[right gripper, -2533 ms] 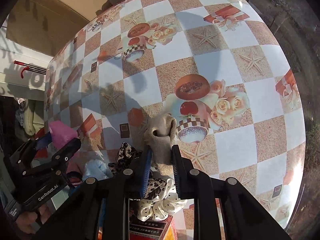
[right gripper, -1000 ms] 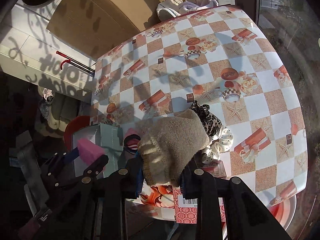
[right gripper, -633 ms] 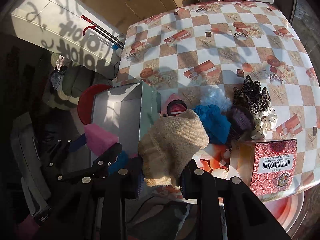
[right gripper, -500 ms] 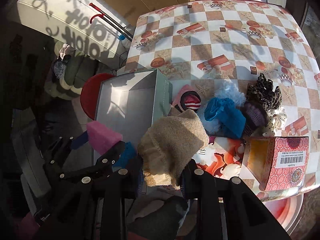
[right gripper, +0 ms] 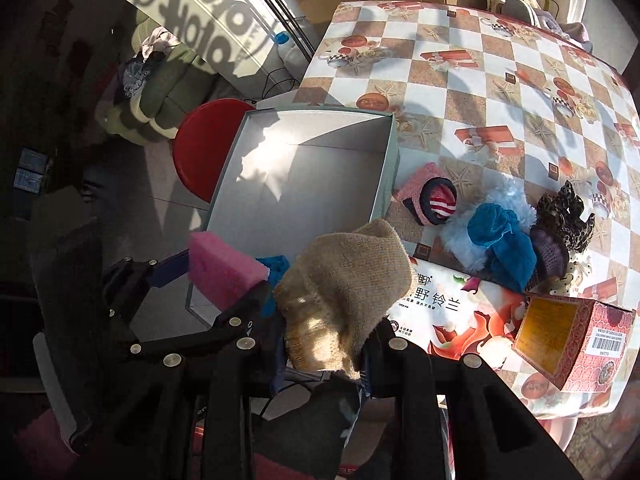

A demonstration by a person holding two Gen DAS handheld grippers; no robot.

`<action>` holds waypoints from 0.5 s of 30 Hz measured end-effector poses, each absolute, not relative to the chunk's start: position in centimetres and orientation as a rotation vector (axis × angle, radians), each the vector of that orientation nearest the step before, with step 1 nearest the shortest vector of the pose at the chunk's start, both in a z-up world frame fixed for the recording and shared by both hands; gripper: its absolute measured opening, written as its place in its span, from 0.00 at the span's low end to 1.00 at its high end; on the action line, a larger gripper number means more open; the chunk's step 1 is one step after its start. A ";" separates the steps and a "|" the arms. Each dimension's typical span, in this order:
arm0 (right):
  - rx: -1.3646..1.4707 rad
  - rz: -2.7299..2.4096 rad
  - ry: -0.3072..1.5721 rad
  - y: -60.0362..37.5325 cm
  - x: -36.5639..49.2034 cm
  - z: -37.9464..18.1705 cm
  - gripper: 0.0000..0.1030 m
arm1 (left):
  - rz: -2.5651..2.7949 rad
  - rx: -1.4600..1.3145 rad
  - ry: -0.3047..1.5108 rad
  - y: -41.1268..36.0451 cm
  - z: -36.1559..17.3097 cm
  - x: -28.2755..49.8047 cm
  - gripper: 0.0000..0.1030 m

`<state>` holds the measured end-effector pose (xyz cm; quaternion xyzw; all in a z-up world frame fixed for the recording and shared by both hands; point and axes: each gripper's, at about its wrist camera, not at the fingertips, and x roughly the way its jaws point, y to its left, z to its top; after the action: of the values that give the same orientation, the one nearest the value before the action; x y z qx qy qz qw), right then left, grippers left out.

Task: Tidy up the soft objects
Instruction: 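Carry the pink sponge and beige knit glove with both tools over the white box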

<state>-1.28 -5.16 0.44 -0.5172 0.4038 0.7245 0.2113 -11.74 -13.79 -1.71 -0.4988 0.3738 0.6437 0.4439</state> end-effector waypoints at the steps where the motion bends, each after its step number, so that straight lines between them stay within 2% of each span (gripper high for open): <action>1: -1.442 2.015 1.117 -5.2 -1.5 0.4 0.29 | 1.599 -1.241 0.922 -13.9 -1.7 -11.9 0.72; 15: -1.462 2.017 1.102 -5.7 -3.1 0.4 0.29 | 1.632 -1.250 0.895 -14.6 -1.6 -13.7 0.72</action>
<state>-3.09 -5.68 0.38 -0.5251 0.3957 0.7243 0.2075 -13.67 -14.56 -1.60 -0.5020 0.3596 0.6554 0.4349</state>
